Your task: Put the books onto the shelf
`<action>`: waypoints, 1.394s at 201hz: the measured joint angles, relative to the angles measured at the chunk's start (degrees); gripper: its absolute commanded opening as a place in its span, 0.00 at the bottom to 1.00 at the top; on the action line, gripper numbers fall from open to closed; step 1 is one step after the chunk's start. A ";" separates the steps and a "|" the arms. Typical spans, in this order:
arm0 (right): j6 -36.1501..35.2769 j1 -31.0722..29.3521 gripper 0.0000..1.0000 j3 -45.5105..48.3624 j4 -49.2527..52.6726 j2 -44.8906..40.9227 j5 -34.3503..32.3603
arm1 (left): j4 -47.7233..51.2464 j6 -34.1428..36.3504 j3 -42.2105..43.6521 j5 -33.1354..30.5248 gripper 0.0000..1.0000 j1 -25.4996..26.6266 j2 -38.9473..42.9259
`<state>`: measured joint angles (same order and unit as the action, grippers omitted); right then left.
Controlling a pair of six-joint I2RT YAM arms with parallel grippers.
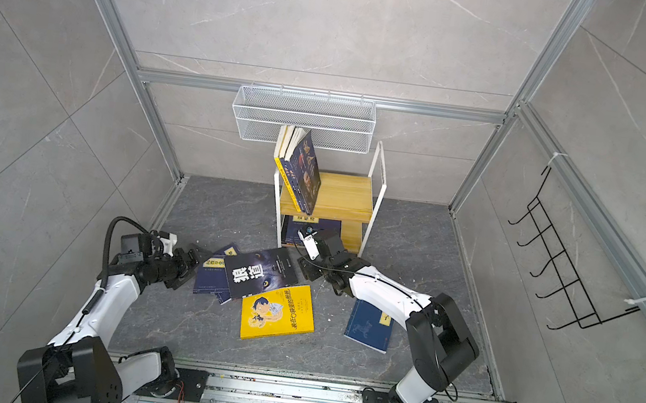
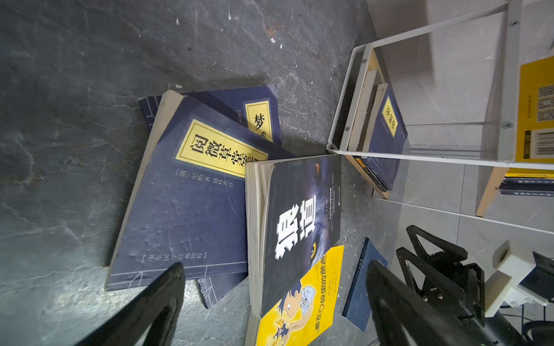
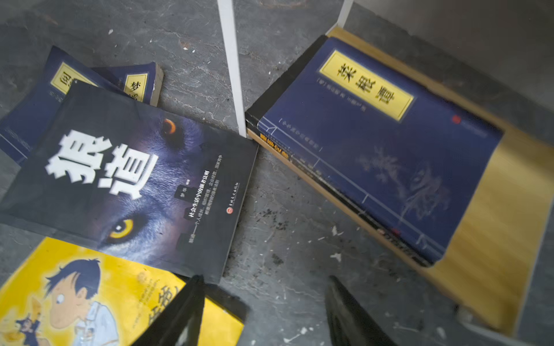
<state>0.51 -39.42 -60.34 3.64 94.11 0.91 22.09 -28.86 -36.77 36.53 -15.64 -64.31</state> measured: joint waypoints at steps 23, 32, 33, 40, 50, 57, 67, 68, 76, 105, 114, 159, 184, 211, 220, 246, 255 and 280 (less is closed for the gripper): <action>7.17 -1.07 0.62 0.87 -3.54 1.40 0.48 | -2.97 -2.12 1.97 0.24 0.90 2.27 -1.79; 9.60 -1.46 0.62 1.38 -4.70 1.97 0.81 | -4.98 -3.10 2.97 0.81 0.87 3.32 -2.38; 9.99 -1.51 0.62 1.44 -4.90 2.05 0.83 | -5.14 -3.15 3.06 0.87 0.87 3.39 -2.43; 11.91 -1.77 0.61 1.49 -5.31 2.84 0.87 | -6.73 -4.15 3.85 1.29 0.86 4.22 -2.82; 14.56 -2.01 0.61 1.53 -6.14 4.20 0.87 | -8.66 -5.84 4.70 1.79 0.85 5.27 -3.56; 16.33 -2.10 0.61 1.68 -6.88 5.16 0.87 | -9.73 -6.78 5.03 2.34 0.84 6.05 -4.24; 18.80 -2.10 0.60 2.73 -8.59 6.25 0.85 | -11.08 -7.87 5.18 2.86 0.83 7.23 -5.42; 18.99 -2.10 0.60 2.82 -8.70 6.34 0.85 | -11.26 -8.02 5.18 2.91 0.83 7.39 -5.60; 20.85 -2.10 0.60 3.78 -9.86 6.97 0.85 | -12.20 -8.66 5.18 3.04 0.81 8.31 -6.60; 26.08 -2.12 0.59 5.05 -12.70 10.47 1.40 | -13.14 -10.05 5.20 2.73 0.76 9.84 -8.35; 27.04 -2.14 0.59 5.14 -13.57 11.21 1.68 | -13.20 -10.25 5.25 2.49 0.76 9.86 -8.57; 29.59 -2.14 0.56 5.11 -16.09 13.94 2.21 | -15.96 -12.59 6.03 2.60 0.72 10.05 -11.65; 30.03 -2.19 0.52 4.85 -17.84 15.23 2.93 | -17.77 -13.90 6.62 2.69 0.69 10.34 -13.86; 30.40 -2.69 0.48 4.39 -20.33 16.76 3.32 | -21.05 -14.95 6.60 4.02 0.68 11.04 -15.98; 30.40 -2.93 0.48 4.13 -21.18 17.27 3.43 | -22.25 -15.56 6.60 4.44 0.67 11.39 -16.65; 30.45 -3.50 0.47 3.98 -23.30 18.25 3.48 | -25.20 -17.75 6.19 5.99 0.65 12.37 -18.84; 30.51 -3.56 0.47 3.98 -23.85 18.49 3.48 | -25.79 -18.49 6.05 6.12 0.64 12.70 -19.30; 30.84 -3.58 0.46 4.02 -24.94 18.84 3.52 | -26.56 -20.17 6.03 6.05 0.60 13.79 -19.43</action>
<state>31.35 -43.00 -56.31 -21.30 112.95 4.43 -4.47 -49.04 -30.74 42.59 -1.85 -83.74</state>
